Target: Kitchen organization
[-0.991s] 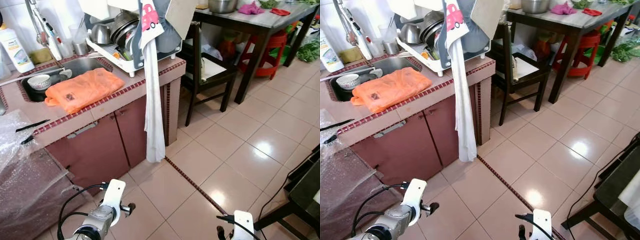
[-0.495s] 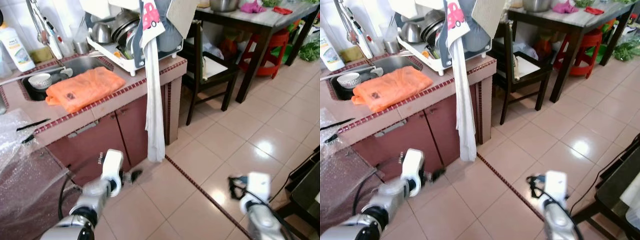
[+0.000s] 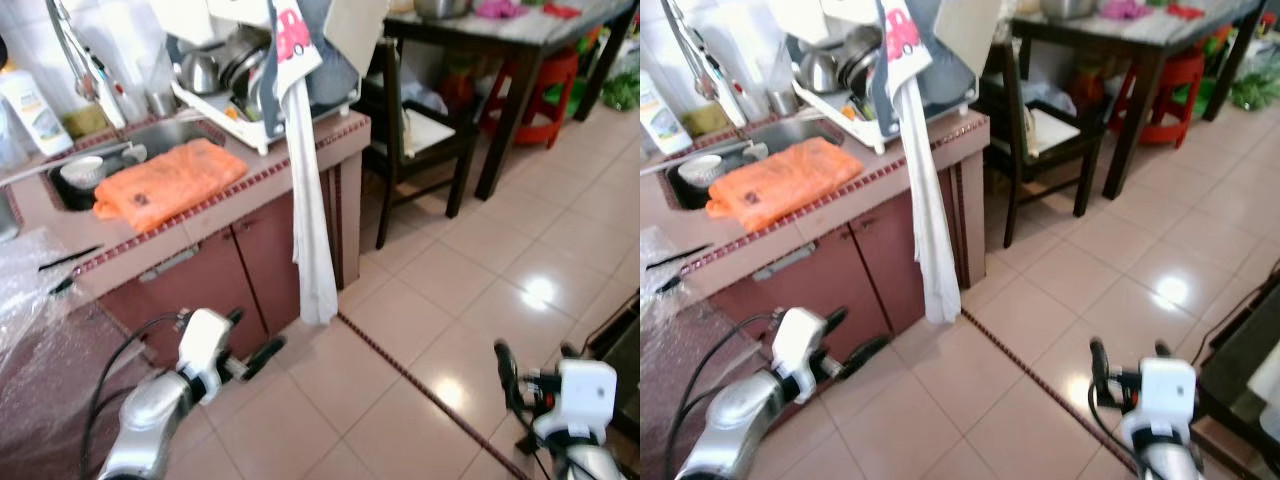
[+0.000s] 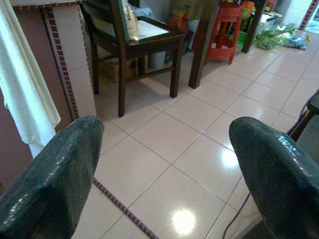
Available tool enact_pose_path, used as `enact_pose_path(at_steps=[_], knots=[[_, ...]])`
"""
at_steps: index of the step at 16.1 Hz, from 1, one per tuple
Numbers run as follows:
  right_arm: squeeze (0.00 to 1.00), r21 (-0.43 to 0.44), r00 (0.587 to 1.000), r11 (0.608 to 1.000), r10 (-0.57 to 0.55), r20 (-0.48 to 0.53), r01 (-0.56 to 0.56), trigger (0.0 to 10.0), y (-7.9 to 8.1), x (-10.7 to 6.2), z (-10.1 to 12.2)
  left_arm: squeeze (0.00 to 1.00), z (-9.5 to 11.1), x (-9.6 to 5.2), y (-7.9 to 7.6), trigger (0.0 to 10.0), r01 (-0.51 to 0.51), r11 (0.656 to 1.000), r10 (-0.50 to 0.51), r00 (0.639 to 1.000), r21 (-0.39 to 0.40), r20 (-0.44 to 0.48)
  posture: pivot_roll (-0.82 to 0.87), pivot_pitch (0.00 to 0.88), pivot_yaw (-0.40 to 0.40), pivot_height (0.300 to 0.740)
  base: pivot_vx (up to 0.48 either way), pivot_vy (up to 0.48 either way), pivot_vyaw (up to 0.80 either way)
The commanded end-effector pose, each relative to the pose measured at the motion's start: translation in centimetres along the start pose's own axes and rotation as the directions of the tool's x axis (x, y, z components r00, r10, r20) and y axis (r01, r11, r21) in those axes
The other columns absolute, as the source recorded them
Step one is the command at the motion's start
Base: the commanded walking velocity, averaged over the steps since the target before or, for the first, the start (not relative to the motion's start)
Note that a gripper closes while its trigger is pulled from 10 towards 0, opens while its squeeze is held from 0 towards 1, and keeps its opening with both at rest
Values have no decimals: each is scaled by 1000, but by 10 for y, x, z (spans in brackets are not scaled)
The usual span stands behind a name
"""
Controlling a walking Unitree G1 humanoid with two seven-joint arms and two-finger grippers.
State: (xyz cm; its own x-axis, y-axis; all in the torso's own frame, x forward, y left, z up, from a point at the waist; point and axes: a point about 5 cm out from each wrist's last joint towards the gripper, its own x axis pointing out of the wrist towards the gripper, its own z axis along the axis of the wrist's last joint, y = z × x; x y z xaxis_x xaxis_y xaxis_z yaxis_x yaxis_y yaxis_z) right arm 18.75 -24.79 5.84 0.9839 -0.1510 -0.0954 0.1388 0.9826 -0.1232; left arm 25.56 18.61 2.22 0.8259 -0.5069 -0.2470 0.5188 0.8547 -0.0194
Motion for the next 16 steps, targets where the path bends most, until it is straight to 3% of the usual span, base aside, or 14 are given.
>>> enact_pose_path(at_steps=[1,3,5,6,8,10,13,16], knots=[[0,20,999,1000,16,32,-17,10000,9,-2,10,0,3,-11,9,10000,-69,997,69,997,24,25,-226,0,143,740,0,0,0],[0,5,998,1000,19,62,-19,10000,25,-13,31,0,-11,-45,12,10000,-229,973,228,973,35,32,-183,0,115,740,0,0,0],[0,3,991,1000,-10,130,10,10000,33,-9,53,0,-3,-48,11,10000,-313,949,309,946,27,101,-168,0,98,740,0,0,0],[0,-48,980,999,-4,198,14,10000,36,-5,72,0,11,-39,3,10000,-319,948,313,935,13,167,-157,1,77,740,0,0,0],[0,-66,962,998,7,274,12,10000,35,-2,93,0,27,-30,-5,10000,-281,960,273,931,-2,241,-146,0,56,740,0,0,0],[0,-106,952,994,44,302,-13,10000,35,1,108,0,53,-18,13,10000,-308,950,309,899,-54,310,-144,1,37,740,0,0,0],[0,-108,963,994,53,266,-25,10000,36,0,104,0,56,-22,13,10000,-356,932,357,867,-70,349,-140,6,18,740,0,0,0],[0,-142,964,989,72,254,-37,10000,40,-1,105,0,47,-24,14,10000,-359,929,370,877,-96,307,-145,5,20,740,0,0,0]])
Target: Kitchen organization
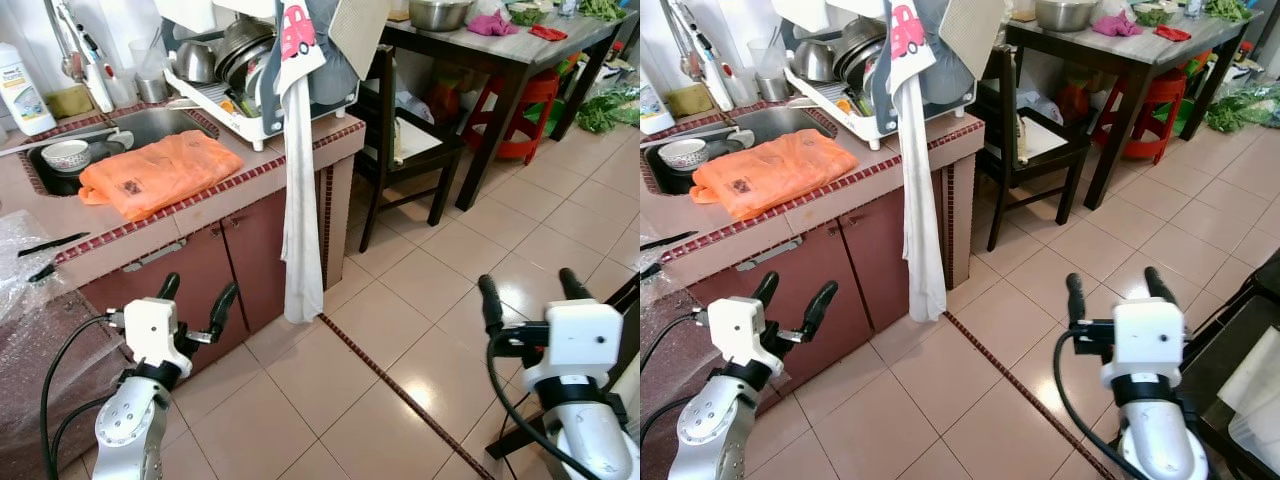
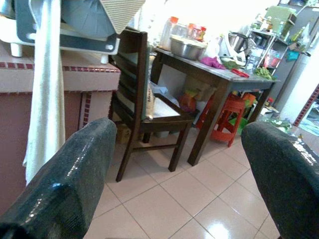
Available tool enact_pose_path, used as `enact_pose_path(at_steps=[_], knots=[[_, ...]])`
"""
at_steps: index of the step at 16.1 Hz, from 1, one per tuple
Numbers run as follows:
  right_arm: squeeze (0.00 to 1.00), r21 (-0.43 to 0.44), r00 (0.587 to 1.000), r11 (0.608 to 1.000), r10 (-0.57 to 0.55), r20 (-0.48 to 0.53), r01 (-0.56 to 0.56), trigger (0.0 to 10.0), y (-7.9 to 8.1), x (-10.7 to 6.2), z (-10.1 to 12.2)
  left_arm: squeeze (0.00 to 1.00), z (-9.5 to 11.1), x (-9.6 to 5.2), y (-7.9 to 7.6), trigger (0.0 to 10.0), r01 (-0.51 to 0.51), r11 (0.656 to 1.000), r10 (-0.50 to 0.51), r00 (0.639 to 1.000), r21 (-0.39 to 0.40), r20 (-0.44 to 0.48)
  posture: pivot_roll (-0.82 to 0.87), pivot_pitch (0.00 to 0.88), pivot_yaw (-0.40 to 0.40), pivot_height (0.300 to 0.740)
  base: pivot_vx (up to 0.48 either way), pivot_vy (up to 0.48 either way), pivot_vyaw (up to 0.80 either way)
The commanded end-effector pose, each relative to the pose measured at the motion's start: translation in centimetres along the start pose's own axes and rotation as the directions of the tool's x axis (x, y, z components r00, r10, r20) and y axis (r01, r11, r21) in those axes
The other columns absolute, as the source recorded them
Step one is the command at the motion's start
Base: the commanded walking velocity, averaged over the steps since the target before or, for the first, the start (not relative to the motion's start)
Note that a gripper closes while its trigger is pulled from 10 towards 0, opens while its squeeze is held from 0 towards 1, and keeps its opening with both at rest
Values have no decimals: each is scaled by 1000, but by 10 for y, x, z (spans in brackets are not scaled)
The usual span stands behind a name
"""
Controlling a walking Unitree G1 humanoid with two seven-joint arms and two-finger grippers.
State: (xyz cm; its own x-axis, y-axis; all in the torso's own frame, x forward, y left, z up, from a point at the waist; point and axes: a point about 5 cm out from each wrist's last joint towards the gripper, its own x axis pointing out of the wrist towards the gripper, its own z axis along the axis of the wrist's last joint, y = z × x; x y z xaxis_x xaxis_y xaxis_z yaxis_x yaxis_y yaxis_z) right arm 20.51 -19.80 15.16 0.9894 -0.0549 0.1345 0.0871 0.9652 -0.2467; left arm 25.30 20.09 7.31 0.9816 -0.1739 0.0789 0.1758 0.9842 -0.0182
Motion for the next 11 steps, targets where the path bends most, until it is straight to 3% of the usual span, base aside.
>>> enact_pose_path(at_steps=[1,4,6,9,11], knots=[[0,-11,1000,1000,2,16,-2,10000,-1,-1,6,0,1,-1,4,10000,-11,1000,11,1000,-3,-5,-146,5,22,740,0,0,0],[0,-13,1000,1000,-7,12,7,10000,0,0,6,0,-3,-2,3,10000,-6,1000,6,999,13,-50,-155,5,42,740,0,0,800],[0,-5,1000,1000,-20,8,20,10000,3,0,5,0,-1,8,-7,10000,33,999,-31,998,41,-55,-156,4,56,740,0,0,800],[0,16,999,999,-34,10,34,10000,6,0,6,0,0,15,-8,10000,37,995,-31,997,90,-72,-158,8,77,740,0,0,800],[0,29,999,999,-44,10,44,10000,9,0,6,0,-1,18,-7,10000,45,995,-38,996,84,-87,-161,7,87,740,0,0,-225]])
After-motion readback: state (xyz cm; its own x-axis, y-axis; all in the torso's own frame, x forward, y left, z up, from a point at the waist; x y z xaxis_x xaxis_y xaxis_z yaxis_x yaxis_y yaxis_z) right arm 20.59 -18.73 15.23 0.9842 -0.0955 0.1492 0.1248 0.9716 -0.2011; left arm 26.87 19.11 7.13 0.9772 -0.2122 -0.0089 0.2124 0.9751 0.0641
